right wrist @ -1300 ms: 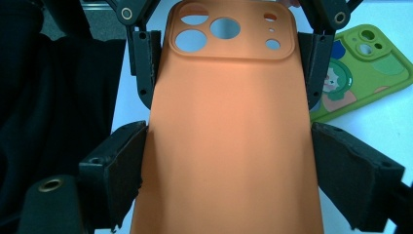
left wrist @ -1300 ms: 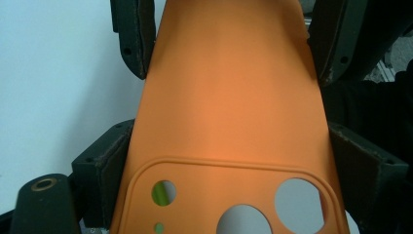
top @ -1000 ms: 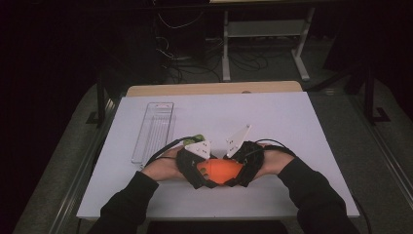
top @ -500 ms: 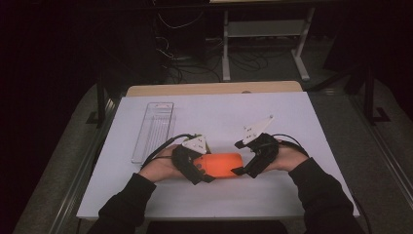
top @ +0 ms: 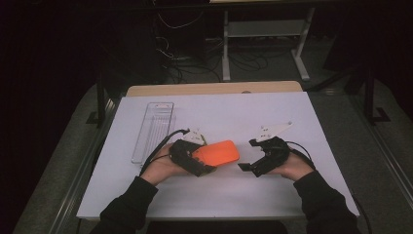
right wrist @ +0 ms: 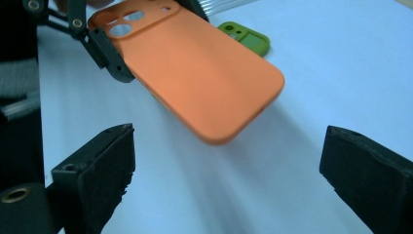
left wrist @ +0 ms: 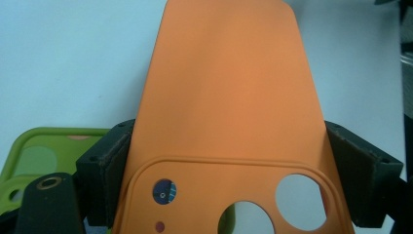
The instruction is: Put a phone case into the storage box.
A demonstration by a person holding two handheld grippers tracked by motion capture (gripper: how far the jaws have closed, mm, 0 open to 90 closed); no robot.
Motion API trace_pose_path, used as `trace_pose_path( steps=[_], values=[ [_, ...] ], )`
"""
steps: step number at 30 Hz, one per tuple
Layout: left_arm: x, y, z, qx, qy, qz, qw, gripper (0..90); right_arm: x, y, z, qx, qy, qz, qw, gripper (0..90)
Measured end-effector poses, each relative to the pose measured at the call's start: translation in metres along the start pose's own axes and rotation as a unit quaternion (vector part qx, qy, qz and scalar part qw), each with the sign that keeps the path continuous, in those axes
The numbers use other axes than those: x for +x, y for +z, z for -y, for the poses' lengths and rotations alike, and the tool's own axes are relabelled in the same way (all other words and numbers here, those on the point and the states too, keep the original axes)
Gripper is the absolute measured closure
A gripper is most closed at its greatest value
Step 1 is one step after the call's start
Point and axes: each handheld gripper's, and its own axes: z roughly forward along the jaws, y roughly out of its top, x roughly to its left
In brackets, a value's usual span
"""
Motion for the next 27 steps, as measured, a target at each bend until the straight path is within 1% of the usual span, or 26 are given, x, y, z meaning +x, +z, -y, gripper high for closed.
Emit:
trace_pose_path(
  steps=[1,2,3,4,5,6,7,8,9,10,12,14,15,16,18,19,20,21,22,23,24,25,27],
  values=[
    [0.0,0.0,0.0,0.0,-0.002,-0.006,1.0,15.2,0.0,0.0,0.0,0.0,0.0,0.0,1.0,5.2],
    [0.0,0.0,0.0,0.003,-0.005,-0.009,0.9999,15.2,0.0,0.0,0.002,-0.004,0.005,0.006,1.0,5.2],
    [0.001,0.0,0.0,0.007,-0.003,-0.011,0.9999,15.2,0.0,-0.001,0.004,-0.007,0.011,0.013,0.9998,4.9],
    [0.001,0.0,0.0,0.004,-0.004,-0.013,0.9999,15.2,0.0,-0.001,0.006,-0.01,0.017,0.022,0.9996,4.2],
    [0.0,0.002,0.001,-0.004,-0.016,-0.014,0.9998,15.1,0.0,-0.001,0.009,-0.014,0.023,0.03,0.9992,3.5],
    [0.0,0.002,0.001,-0.002,-0.018,-0.016,0.9997,15.2,0.0,-0.001,0.01,-0.019,0.029,0.036,0.9987,3.5],
    [0.001,0.001,0.0,0.005,-0.011,-0.017,0.9998,15.1,0.0,-0.001,0.012,-0.023,0.032,0.043,0.9983,3.6],
    [0.001,0.001,0.0,0.005,-0.011,-0.016,0.9998,15.1,0.001,-0.001,0.014,-0.028,0.035,0.048,0.9978,3.1],
    [0.0,0.001,0.0,0.0,-0.015,-0.018,0.9997,15.1,0.002,-0.001,0.016,-0.029,0.039,0.055,0.9973,2.2],
    [-0.001,0.002,0.0,-0.005,-0.023,-0.02,0.9995,15.1,0.002,-0.001,0.017,-0.033,0.04,0.058,0.997,1.5],
    [0.0,0.0,-0.001,0.003,-0.023,-0.024,0.9995,15.1,0.004,-0.001,0.021,-0.035,0.052,0.067,0.9958,0.7],
    [0.0,0.0,-0.001,0.003,-0.025,-0.026,0.9994,15.1,0.006,0.0,0.024,-0.036,0.059,0.085,0.994,0.1],
    [0.0,0.0,0.0,-0.004,-0.032,-0.026,0.9991,15.1,0.007,0.0,0.026,-0.039,0.066,0.093,0.9928,0.0],
    [0.001,-0.002,0.0,0.007,-0.025,-0.026,0.9993,15.1,0.007,0.0,0.027,-0.044,0.072,0.096,0.9918,0.0],
    [0.002,-0.002,0.0,-0.001,-0.032,-0.029,0.9991,15.1,0.008,0.0,0.03,-0.053,0.08,0.105,0.9899,0.0],
    [0.002,-0.003,0.0,0.001,-0.034,-0.029,0.999,15.1,0.008,0.0,0.032,-0.056,0.079,0.116,0.9885,0.0],
    [0.002,-0.002,0.0,-0.005,-0.039,-0.03,0.9988,15.1,0.009,0.001,0.032,-0.057,0.081,0.122,0.9876,0.0],
    [0.002,-0.002,0.0,-0.005,-0.039,-0.031,0.9987,15.1,0.009,0.001,0.033,-0.06,0.083,0.128,0.9865,0.0],
    [0.002,-0.002,0.0,-0.008,-0.043,-0.031,0.9985,15.1,0.008,0.002,0.034,-0.063,0.081,0.133,0.9859,0.0],
    [0.003,-0.003,0.0,-0.001,-0.036,-0.032,0.9988,15.1,0.008,0.003,0.034,-0.063,0.083,0.135,0.9853,0.0],
    [0.004,-0.003,0.0,0.0,-0.035,-0.033,0.9988,15.1,0.008,0.004,0.035,-0.065,0.086,0.138,0.9845,0.0],
    [0.002,-0.002,0.0,-0.014,-0.05,-0.036,0.998,15.1,0.007,0.005,0.035,-0.066,0.085,0.143,0.9838,0.0],
    [0.002,-0.002,0.0,-0.015,-0.048,-0.037,0.9981,15.1,0.007,0.006,0.036,-0.067,0.089,0.145,0.9831,0.0]
  ],
)
